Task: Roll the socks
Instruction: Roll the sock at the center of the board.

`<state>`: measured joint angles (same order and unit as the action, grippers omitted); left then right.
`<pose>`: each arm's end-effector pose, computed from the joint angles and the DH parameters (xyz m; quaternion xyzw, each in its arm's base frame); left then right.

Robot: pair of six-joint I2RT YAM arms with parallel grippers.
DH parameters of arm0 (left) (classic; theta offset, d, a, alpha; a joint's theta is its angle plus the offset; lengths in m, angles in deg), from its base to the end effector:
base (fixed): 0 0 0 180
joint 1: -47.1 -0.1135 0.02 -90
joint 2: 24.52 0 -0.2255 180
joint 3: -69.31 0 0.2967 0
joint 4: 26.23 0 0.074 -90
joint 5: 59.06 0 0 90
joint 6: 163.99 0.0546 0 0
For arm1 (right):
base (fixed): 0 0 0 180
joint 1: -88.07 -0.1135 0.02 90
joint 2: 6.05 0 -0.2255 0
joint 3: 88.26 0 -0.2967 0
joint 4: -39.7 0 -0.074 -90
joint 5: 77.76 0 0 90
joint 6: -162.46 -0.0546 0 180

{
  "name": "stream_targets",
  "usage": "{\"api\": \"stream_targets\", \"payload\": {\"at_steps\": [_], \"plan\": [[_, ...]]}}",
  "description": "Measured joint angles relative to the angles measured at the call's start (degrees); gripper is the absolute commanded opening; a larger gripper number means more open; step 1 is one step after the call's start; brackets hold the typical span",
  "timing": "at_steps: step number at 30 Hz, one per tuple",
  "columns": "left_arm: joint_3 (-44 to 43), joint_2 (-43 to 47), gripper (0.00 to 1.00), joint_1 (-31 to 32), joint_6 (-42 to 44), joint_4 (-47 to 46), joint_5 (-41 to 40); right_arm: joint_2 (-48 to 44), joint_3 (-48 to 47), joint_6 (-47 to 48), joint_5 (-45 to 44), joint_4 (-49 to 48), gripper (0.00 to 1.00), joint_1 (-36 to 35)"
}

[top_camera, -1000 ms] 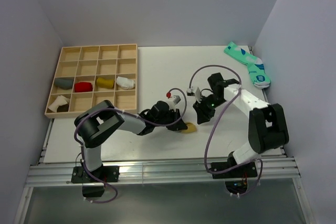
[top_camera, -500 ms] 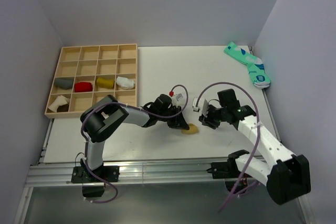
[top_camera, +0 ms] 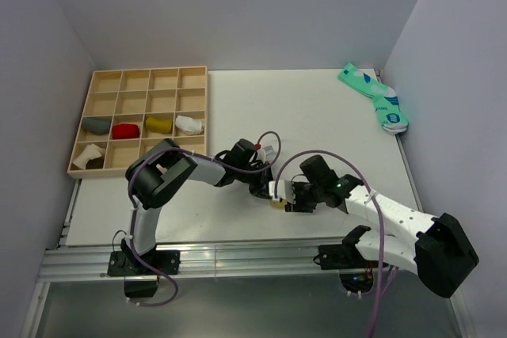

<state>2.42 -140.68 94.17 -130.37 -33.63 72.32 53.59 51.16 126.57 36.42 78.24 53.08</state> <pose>0.2451 -0.3165 0.0143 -0.0743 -0.8631 0.4993 0.0170 0.1943 0.1633 0.1067 -0.7004 0.6282 0.1530 0.3024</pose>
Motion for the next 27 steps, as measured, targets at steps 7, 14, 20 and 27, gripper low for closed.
{"api": "stream_targets", "payload": {"at_steps": [7,14,20,27], "plan": [[-1.31,-0.98,0.00,-0.90,-0.17,3.58,3.45,-0.55,4.07,-0.02,-3.50,-5.35,0.51,-4.57],[-3.21,-2.40,0.00,-1.44,-0.17,5.88,5.57,-1.11,4.22,-0.07,-4.81,-7.76,0.51,-6.62],[-4.00,-3.06,0.00,-1.73,-0.22,6.78,6.67,-1.73,4.22,-0.24,-5.22,-7.93,0.51,-8.96],[-4.26,-3.48,0.00,-2.03,-0.28,6.91,7.56,0.44,4.22,-0.22,-6.38,-8.57,0.50,-11.13]]}}
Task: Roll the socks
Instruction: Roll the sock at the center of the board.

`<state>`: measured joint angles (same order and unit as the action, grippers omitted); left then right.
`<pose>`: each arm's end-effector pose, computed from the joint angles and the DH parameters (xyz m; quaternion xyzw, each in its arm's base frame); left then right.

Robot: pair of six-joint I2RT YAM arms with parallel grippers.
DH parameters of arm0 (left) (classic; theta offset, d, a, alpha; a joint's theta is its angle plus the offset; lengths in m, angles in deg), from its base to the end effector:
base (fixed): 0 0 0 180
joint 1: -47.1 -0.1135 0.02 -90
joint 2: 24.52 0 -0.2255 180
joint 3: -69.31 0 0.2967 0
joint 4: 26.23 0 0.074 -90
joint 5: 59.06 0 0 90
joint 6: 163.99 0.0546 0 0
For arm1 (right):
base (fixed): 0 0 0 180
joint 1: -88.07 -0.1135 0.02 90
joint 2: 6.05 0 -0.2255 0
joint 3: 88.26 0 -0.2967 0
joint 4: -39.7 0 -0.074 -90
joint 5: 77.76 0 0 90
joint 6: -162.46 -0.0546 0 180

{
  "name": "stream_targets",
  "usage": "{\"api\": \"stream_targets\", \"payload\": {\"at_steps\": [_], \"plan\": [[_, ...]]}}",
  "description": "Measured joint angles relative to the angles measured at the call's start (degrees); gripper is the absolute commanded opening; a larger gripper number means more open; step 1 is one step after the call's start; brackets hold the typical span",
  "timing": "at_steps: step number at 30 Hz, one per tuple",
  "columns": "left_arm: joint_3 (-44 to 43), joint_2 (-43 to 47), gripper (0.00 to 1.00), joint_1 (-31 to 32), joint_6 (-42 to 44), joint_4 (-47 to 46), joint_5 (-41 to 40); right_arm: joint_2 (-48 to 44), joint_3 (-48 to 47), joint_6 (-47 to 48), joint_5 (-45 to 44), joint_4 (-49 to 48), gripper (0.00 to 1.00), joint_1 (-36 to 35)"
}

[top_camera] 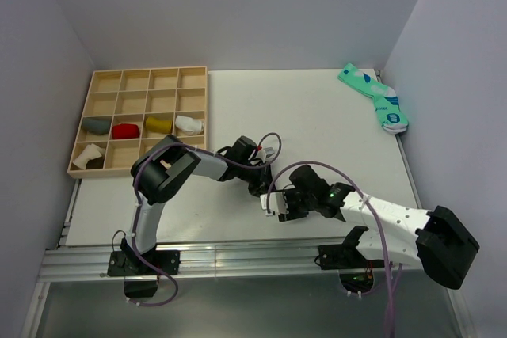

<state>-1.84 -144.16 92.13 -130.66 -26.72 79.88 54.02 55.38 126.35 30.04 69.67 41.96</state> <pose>0.2547 -0.3133 0.0057 -0.0615 -0.8604 0.4971 0.0940 0.1639 0.1945 0.0881 -0.7501 0.5665 0.1258 0.3172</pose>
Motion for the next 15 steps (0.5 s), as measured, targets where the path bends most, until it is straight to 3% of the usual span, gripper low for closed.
{"api": "stream_targets", "payload": {"at_steps": [9,15], "plan": [[0.00,-0.26,0.00,-0.42,0.00,0.07,0.81,4.70,-0.04,-0.02,-2.14,-3.72,0.46,-0.98],[0.42,-0.26,0.06,-0.90,-0.09,-0.13,1.36,9.07,-2.14,-0.85,-3.13,-4.59,0.24,-1.01]]}}
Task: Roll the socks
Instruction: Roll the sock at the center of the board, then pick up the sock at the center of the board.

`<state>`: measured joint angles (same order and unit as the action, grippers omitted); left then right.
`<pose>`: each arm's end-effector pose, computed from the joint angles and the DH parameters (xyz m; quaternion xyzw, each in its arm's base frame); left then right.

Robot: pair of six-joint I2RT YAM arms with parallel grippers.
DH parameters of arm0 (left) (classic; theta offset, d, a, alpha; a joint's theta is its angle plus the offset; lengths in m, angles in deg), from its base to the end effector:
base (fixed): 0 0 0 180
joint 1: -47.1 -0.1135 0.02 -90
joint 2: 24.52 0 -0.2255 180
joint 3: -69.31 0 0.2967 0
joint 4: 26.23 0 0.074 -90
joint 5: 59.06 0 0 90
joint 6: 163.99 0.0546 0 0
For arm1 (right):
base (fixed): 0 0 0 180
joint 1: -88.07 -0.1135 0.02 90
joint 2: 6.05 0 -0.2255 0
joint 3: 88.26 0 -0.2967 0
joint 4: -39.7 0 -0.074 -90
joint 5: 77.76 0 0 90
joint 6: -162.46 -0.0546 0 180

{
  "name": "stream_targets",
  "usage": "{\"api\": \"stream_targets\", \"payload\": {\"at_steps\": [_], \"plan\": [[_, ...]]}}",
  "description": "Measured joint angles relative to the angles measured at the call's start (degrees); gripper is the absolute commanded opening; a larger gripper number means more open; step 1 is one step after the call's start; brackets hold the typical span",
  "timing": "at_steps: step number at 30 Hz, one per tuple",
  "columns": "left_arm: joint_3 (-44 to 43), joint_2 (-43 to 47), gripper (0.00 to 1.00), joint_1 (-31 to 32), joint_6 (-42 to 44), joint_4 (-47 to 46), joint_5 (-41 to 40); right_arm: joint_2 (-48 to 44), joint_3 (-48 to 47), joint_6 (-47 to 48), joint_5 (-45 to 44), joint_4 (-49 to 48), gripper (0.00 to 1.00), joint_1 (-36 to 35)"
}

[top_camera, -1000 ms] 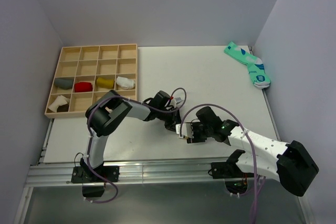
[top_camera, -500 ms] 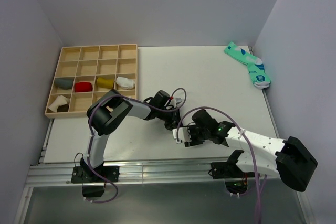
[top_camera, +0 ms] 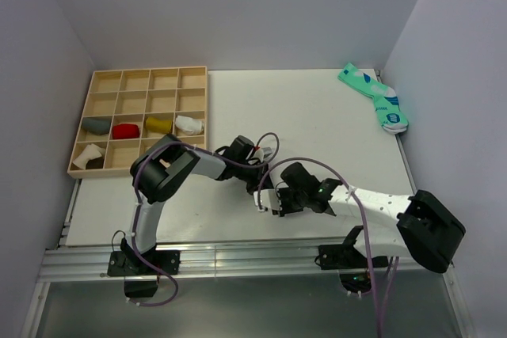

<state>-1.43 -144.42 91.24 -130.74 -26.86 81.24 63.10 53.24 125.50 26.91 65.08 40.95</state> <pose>0.2568 -0.3077 0.0029 -0.0566 -0.8580 0.5002 0.1024 0.1708 0.2042 0.0678 -0.7514 0.5801 0.1070 0.2956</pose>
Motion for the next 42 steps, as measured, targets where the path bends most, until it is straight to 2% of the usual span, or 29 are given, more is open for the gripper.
{"api": "stream_targets", "payload": {"at_steps": [3,6,8,13,22,28,30,35,42], "plan": [[0.24,0.02,0.13,-0.50,-0.11,-0.07,0.31,1.79,-1.44,-0.92,-0.07,0.52,0.17,0.00],[0.81,0.52,0.19,-0.90,-0.17,-0.11,-0.15,3.52,-3.04,-1.53,0.02,1.57,0.16,0.00],[1.81,1.79,0.27,-1.11,-0.17,-0.15,-1.75,4.59,-3.98,-2.03,0.22,1.97,0.15,0.00],[7.04,7.72,0.34,-1.90,-1.49,-1.60,-8.55,7.76,-6.93,-3.80,1.31,2.82,0.13,0.00],[18.08,22.51,0.37,-3.08,-4.72,-1.64,-25.73,13.38,-12.57,-7.23,1.90,6.21,0.13,0.15],[29.70,35.82,0.37,-2.40,-10.69,-4.57,-34.95,16.26,-15.43,-10.05,2.73,7.58,0.13,0.52],[32.26,37.73,0.38,-0.81,-12.90,-5.55,-37.97,17.49,-16.79,-11.19,3.13,8.33,0.12,0.85],[34.75,37.64,0.39,7.08,-17.35,-9.86,-44.28,21.35,-21.27,-13.68,5.99,11.72,0.11,2.86],[35.60,30.80,0.40,12.24,-21.79,-20.55,-49.96,26.91,-27.23,-15.13,15.13,18.53,0.11,9.01]]}}
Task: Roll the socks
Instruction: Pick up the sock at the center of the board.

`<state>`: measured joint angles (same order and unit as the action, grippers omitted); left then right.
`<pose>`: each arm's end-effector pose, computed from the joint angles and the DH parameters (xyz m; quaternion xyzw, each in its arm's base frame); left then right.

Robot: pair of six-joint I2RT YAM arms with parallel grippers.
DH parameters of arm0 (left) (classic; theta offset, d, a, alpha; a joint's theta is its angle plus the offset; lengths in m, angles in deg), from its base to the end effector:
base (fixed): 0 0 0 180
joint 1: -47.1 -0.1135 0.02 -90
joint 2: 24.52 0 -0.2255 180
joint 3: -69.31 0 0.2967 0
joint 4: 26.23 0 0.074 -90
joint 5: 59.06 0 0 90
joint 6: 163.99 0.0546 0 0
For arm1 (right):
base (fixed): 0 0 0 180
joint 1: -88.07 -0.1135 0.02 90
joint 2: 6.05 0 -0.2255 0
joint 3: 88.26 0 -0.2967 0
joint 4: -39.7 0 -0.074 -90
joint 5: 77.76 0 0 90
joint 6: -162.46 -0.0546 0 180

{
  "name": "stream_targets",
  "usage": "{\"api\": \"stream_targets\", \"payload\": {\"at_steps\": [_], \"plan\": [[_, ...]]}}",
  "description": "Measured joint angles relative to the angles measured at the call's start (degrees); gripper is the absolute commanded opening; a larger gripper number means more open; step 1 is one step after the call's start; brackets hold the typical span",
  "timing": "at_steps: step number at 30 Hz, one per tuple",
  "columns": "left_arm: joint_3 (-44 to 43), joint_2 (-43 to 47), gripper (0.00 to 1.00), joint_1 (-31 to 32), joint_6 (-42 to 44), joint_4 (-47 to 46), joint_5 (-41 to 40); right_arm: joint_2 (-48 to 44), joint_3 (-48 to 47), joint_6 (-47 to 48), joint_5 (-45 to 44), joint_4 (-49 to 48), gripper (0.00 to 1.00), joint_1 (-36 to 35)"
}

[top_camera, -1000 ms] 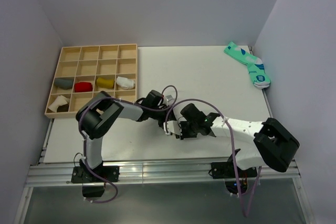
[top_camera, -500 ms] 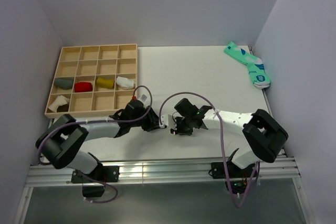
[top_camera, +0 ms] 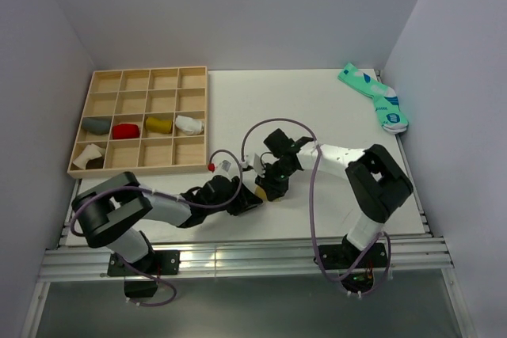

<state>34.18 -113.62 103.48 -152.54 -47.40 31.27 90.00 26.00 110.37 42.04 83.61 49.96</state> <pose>0.1653 -0.2492 0.0294 -0.1675 0.8619 -0.4431 0.1811 0.2452 0.2268 0.0712 -0.6173 0.7325 0.2549 0.1322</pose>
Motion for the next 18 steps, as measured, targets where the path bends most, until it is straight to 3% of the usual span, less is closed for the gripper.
{"api": "stream_targets", "payload": {"at_steps": [11,18], "plan": [[-0.04,-14.38,0.41,3.63,-7.80,-22.36,-5.42,4.50,-3.80,-0.33,7.26,6.69,0.10,5.42],[-0.04,-17.66,0.41,6.12,-11.87,-27.61,-10.29,6.45,-5.44,0.74,9.68,10.34,0.10,7.87]]}}
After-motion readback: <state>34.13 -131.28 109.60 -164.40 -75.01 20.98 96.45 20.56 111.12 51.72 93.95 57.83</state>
